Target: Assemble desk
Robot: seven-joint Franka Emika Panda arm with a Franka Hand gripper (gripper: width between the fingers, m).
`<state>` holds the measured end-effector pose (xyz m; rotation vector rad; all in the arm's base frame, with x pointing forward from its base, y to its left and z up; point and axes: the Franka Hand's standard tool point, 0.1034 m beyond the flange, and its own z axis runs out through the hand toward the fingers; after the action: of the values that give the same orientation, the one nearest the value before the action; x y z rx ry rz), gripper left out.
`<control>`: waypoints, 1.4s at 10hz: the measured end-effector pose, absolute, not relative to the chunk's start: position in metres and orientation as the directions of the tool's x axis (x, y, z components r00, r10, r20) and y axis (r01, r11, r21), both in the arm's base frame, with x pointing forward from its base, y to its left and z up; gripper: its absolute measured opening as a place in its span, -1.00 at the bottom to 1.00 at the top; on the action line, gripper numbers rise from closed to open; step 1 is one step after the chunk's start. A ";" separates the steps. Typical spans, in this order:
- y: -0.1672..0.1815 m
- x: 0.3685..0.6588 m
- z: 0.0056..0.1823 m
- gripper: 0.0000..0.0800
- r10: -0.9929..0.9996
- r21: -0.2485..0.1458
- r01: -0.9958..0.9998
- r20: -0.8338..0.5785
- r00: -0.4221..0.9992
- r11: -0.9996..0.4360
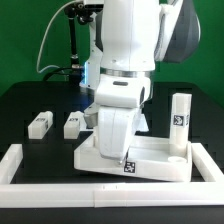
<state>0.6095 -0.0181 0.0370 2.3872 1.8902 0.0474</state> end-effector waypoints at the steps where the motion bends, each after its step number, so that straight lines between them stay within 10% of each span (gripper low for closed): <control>1: -0.021 0.609 0.037 -0.85 0.981 0.093 0.979 -0.051 0.185 -0.179; 14: 0.014 0.654 0.036 -0.84 0.985 0.109 0.983 -0.077 0.155 -0.146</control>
Offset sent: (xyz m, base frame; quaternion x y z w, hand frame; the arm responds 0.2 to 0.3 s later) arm 0.0000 0.0000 0.0000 0.0000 0.0000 -0.1296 0.9916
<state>0.6544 0.0144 0.0364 2.2823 1.9602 0.0192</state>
